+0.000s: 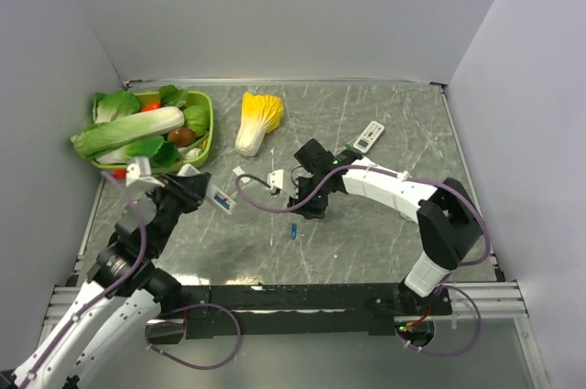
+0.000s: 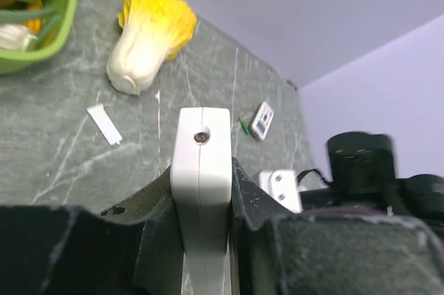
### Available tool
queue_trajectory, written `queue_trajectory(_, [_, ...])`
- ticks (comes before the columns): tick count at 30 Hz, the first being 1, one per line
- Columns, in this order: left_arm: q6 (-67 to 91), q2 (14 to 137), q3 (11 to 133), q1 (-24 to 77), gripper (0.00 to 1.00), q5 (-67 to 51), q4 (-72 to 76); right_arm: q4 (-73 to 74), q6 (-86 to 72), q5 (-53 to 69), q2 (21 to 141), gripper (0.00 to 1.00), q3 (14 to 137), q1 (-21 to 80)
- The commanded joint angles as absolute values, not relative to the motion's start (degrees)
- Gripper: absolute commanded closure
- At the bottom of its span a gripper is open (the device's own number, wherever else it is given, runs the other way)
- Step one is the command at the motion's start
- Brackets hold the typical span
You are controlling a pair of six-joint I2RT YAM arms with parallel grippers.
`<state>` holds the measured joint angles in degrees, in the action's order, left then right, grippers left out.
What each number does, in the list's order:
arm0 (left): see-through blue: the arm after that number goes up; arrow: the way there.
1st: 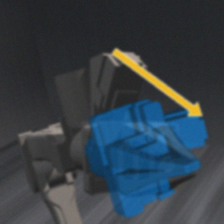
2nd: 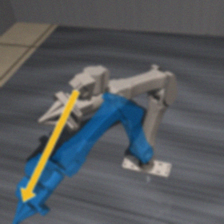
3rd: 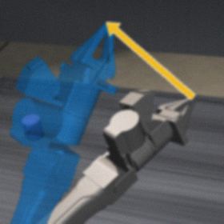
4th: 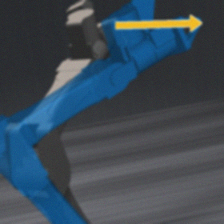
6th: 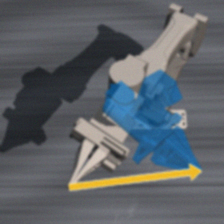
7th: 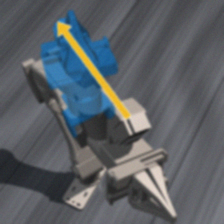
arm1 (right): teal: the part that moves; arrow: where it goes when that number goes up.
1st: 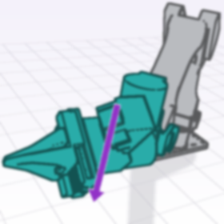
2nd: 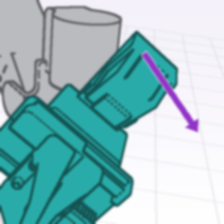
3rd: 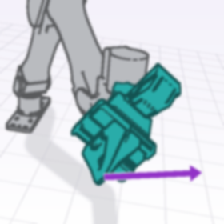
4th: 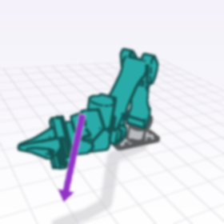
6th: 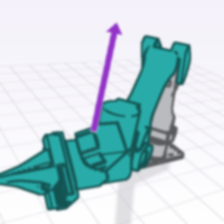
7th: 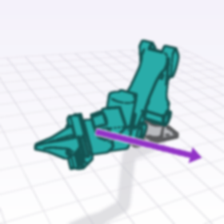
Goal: Load the batteries into the remote control
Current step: Pick up the battery from the center of the board.
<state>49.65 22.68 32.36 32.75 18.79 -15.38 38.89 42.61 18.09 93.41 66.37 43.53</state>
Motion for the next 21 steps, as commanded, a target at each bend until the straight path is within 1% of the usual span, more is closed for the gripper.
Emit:
queue_trajectory(1, [49.7,17.6,31.8,32.5,0.97,24.6,-18.4,42.6,56.8,21.4,98.3,0.39,71.4,45.3])
queue_trajectory(4, [49.7,16.9,33.0,32.5,0.96,25.0,-21.3,45.9,59.1,21.0,102.2,0.39,74.5,46.2])
queue_trajectory(10, [49.9,17.1,34.6,32.5,0.98,25.4,-25.8,45.4,61.6,21.4,105.2,0.39,76.6,49.8])
queue_trajectory(16, [50.4,15.5,34.2,32.5,0.98,26.1,-26.8,45.7,62.8,20.8,107.5,0.39,76.1,52.2])
queue_trajectory(21, [50.4,15.8,34.0,32.5,0.98,25.9,-26.7,44.7,63.5,21.4,108.0,0.41,74.7,52.9])
